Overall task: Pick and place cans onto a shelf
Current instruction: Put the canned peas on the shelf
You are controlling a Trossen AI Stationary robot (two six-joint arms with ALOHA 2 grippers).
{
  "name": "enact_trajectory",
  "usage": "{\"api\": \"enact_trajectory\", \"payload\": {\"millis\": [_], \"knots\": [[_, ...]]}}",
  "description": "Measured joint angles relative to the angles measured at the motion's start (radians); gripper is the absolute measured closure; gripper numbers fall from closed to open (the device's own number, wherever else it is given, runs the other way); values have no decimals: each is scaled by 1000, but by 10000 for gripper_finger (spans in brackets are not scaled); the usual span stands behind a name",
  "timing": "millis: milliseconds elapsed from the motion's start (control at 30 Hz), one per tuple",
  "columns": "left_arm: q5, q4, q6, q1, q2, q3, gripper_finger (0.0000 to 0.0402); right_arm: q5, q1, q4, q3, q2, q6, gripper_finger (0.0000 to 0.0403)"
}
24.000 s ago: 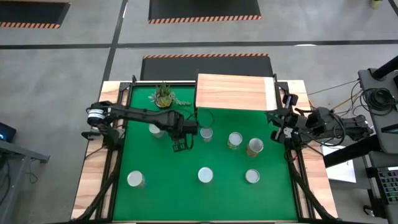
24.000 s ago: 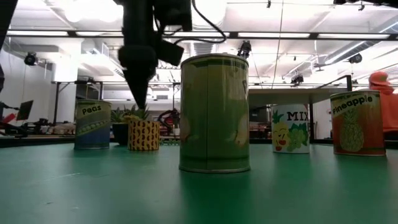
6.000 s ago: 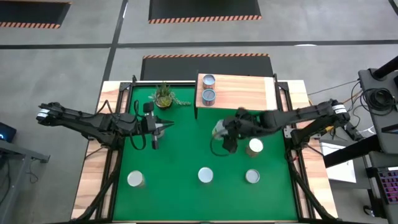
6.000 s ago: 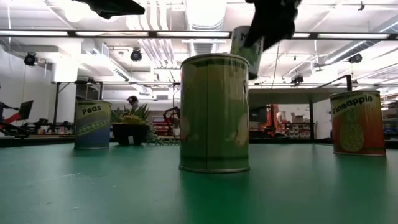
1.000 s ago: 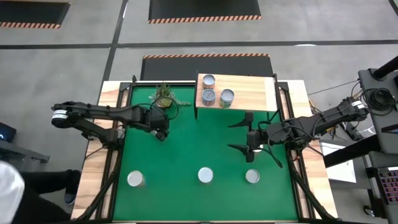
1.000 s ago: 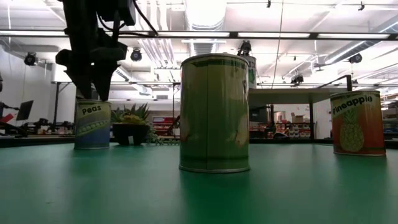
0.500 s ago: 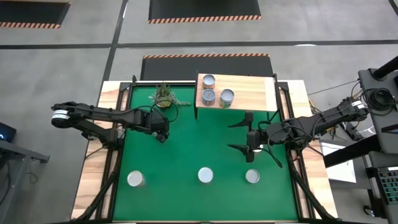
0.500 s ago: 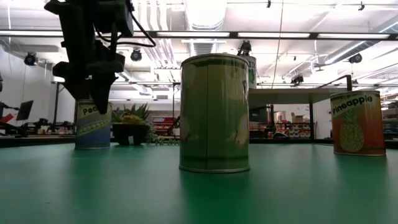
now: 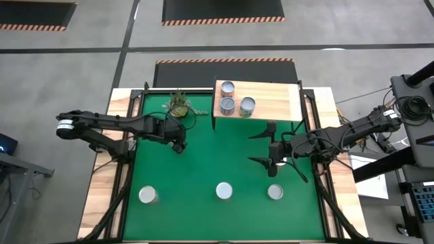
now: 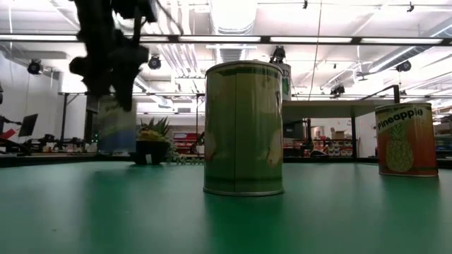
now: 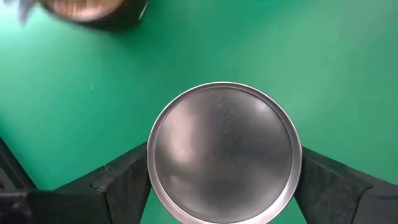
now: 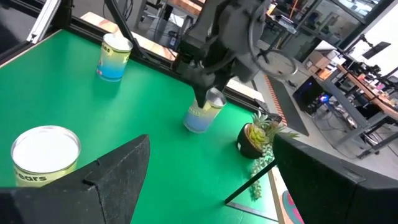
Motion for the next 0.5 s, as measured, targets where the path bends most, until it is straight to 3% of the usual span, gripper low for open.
{"api": "enact_trajectory", "payload": {"millis": [200, 500], "knots": [[0, -106, 72, -24, 28, 224, 94, 1, 0, -19, 0, -7, 3, 77], [-16, -374, 215, -56, 197, 730, 93, 1, 0, -61, 0, -28, 32, 77]]}}
